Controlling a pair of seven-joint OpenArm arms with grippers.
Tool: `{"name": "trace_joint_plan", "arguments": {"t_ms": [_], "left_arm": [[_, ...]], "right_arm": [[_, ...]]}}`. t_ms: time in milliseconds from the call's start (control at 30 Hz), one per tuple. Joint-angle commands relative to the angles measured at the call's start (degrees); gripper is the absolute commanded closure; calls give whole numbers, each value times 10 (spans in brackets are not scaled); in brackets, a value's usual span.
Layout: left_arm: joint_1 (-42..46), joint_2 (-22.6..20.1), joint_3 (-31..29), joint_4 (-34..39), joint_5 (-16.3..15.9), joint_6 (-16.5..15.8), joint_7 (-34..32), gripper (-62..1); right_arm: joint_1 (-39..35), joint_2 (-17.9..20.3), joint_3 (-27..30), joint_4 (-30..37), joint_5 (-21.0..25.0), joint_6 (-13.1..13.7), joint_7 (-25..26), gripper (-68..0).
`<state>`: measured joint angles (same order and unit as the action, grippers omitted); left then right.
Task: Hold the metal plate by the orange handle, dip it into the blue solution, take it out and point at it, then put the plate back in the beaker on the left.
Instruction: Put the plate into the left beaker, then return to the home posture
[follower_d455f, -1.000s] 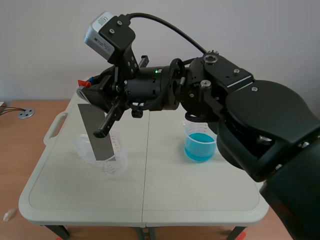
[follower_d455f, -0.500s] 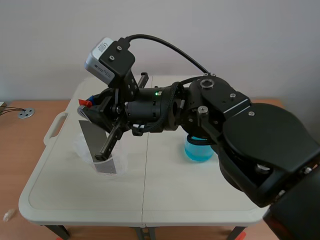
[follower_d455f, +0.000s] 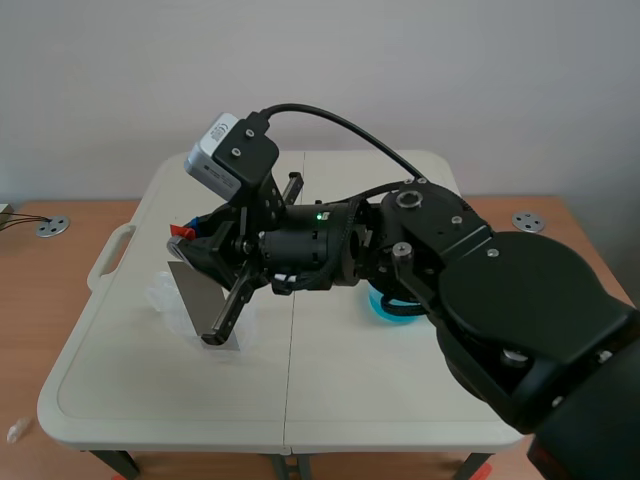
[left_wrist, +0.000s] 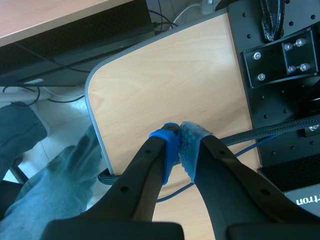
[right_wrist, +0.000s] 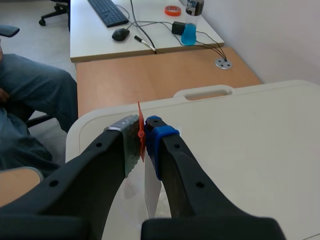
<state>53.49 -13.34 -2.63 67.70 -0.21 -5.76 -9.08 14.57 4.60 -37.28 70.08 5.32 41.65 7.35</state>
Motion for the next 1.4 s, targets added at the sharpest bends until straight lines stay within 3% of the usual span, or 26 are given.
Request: {"name": "trace_joint_plan", "arguments": {"t_ms": [0, 167, 367, 433, 500, 600, 633, 733, 867, 1067, 1200, 1367], "left_arm": [[9, 3, 0, 8, -2, 1, -5, -26], [9, 3, 0, 8, -2, 1, -5, -26], [8, 3, 0, 8, -2, 1, -5, -29], [7, 3, 0, 8, -1, 1, -5, -64], [7, 3, 0, 8, 7, 1, -6, -203], [7, 3, 0, 8, 64, 2, -11, -568], [8, 3, 0, 8, 71, 3, -19, -623], [8, 3, 0, 8, 71, 3, -20, -623], [8, 3, 0, 8, 71, 3, -19, -623], [8, 3, 0, 8, 71, 2, -19, -623], [8, 3, -2, 18, 81, 3, -23, -623], [16, 3, -37, 54, 29, 41, -24, -623]], "right_arm": [[11, -3, -1, 4, 0, -8, 6, -13], [15, -3, 0, 3, -2, -18, 8, -28], [27, -3, 2, 3, -6, -22, 6, -222], [29, -3, 2, 3, -6, -35, 5, -308], [31, -3, 3, 3, -6, -55, 5, -421], [34, -3, 3, 3, -6, -89, 5, -514], [34, -3, 3, 3, -6, -100, 5, -548], [34, -3, 7, 3, -6, -132, 5, -665], [34, -3, 18, 4, -6, -168, 5, -663], [33, 5, 36, 7, -3, -168, -16, -663], [33, 38, 36, 28, 52, -168, -21, -663], [22, 101, 37, 71, 131, -168, -32, -663]]}}
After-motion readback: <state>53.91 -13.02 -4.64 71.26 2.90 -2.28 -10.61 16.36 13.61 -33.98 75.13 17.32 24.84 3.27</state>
